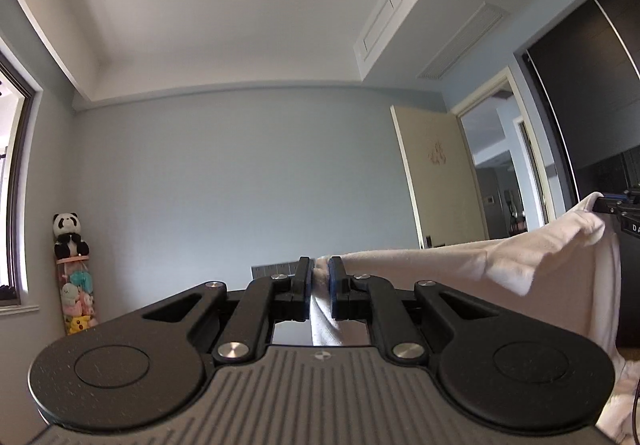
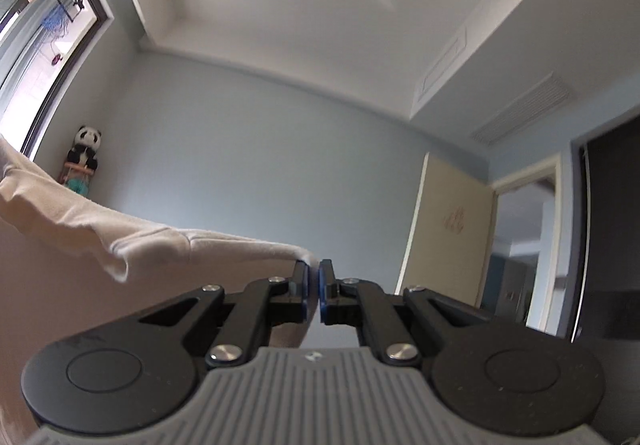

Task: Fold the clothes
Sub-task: 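Lift the shirt hem with both tools and flap it out over the bed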

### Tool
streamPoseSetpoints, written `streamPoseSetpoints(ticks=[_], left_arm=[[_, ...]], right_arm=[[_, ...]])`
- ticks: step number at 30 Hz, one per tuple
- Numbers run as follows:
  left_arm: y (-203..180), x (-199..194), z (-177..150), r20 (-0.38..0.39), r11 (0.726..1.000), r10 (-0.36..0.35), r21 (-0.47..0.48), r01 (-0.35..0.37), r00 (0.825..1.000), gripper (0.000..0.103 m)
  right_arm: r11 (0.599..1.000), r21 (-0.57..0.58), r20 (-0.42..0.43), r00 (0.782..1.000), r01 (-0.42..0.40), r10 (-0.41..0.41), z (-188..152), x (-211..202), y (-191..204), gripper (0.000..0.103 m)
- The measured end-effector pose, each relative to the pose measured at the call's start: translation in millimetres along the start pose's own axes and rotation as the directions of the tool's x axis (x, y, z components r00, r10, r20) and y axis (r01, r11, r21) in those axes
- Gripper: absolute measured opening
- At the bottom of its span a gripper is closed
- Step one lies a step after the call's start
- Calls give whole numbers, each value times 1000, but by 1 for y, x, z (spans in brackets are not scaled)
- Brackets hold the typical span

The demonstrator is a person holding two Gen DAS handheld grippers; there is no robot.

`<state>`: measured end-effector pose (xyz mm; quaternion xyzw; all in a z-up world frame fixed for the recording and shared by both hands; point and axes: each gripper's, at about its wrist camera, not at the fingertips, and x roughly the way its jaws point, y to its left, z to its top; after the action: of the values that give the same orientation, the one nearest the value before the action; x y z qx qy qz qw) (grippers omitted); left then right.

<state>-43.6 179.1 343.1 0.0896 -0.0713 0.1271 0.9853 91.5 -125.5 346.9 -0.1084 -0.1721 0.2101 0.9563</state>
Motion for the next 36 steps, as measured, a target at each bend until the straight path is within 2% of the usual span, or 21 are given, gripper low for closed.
streamPoseSetpoints(ticks=[5, 13, 17, 21, 24, 27, 33, 36], left_arm=[[-4, -12, 9, 54, 1000, 4, -14, -3, 999, 7], [-2, 30, -34, -54, 999, -18, -29, 17, 998, 7], [-2, 51, -56, -108, 999, -30, -38, 26, 994, 7], [-1, 73, -78, -164, 998, -42, -46, 35, 985, 7], [5, 118, -119, -270, 999, -41, -30, 34, 962, 7], [11, 163, -168, -374, 999, -42, -24, 35, 926, 7], [15, 254, -275, -554, 999, -27, 5, 36, 832, 7], [14, 284, -322, -608, 999, -23, 15, 40, 794, 7]], right_arm=[[1000, 11, 67, 998, 4, -4, 11, -22, -5, 6], [1000, 26, 88, 996, 4, -6, -14, -28, -1, 6], [1000, 16, 48, 999, -6, 5, -38, -13, 7, 6], [999, 27, -56, 998, -34, 35, -78, 28, 21, 6], [998, 38, -157, 986, -56, 62, -116, 64, 34, 6], [996, 40, -264, 961, -77, 85, -161, 105, 50, 6], [993, 15, -448, 888, -114, 109, -265, 194, 91, 6], [991, 10, -524, 844, -132, 118, -317, 241, 113, 6]])
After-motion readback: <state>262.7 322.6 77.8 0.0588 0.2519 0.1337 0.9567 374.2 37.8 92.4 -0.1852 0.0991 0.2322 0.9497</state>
